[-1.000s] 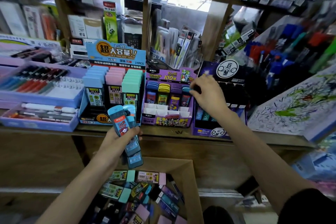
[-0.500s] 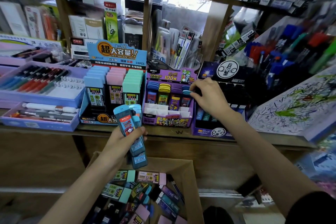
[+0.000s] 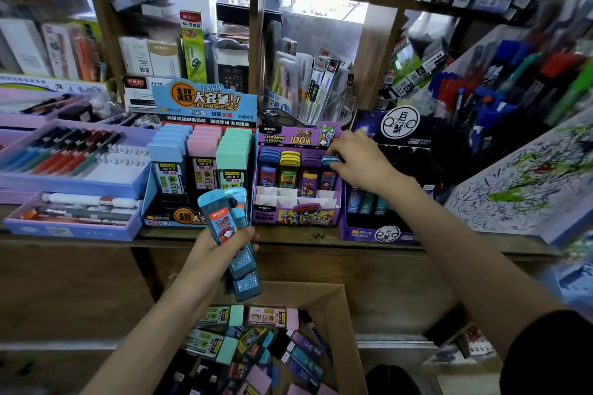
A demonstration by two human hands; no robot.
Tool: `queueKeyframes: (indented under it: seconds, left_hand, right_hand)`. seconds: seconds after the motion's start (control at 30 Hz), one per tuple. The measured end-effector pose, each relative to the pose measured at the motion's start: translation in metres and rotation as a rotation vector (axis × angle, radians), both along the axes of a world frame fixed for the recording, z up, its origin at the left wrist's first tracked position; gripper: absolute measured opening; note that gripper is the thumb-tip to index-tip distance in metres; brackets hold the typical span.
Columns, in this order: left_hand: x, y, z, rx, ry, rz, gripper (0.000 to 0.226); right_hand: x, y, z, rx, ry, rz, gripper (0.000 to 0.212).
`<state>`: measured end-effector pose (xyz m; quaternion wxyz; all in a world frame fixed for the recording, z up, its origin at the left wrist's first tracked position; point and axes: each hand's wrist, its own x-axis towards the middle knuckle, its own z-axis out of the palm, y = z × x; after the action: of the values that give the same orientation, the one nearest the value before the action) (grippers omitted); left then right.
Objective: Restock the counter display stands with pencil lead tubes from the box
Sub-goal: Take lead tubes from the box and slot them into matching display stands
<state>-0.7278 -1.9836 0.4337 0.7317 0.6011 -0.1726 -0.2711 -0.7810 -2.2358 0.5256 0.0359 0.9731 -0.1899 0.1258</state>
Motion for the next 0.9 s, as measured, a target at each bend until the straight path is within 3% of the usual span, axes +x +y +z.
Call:
queueKeyframes:
  seconds: [0.13, 0.2, 0.27, 0.37, 0.47, 0.73, 0.9]
  left_hand:
    - [0.000, -0.001, -0.001, -0.002, -0.016, -0.006, 0.006]
    - [0.000, -0.002, -0.002, -0.002, -0.015, -0.006, 0.005]
    - [0.000, -0.002, -0.004, -0.003, -0.011, -0.004, 0.004]
    - [0.000, -0.004, -0.005, -0.006, -0.008, -0.005, 0.004]
    - [0.001, -0.006, -0.006, -0.005, -0.016, -0.019, 0.004]
    - [0.004, -0.004, -0.005, -0.015, -0.004, -0.007, 0.008]
    - [0.005, 0.004, -0.004, -0.014, -0.003, 0.021, 0.008]
  right_hand:
    - [0.005, -0.004, 0.013, 0.041, 0.068, -0.005, 0.021]
    - [0.005, -0.005, 0.018, 0.095, 0.061, -0.020, 0.027]
    - [0.004, -0.006, 0.022, 0.201, 0.060, -0.004, 0.030]
    - [-0.002, -0.007, 0.025, 0.428, 0.030, 0.079, 0.018]
    - [-0.010, -0.007, 0.030, 0.493, -0.091, 0.093, 0.009]
    - [-0.020, 0.019, 0.068, 0.388, -0.670, 0.175, 0.008]
    - [0.000, 0.055, 0.058, 0.485, -0.618, 0.283, 0.009]
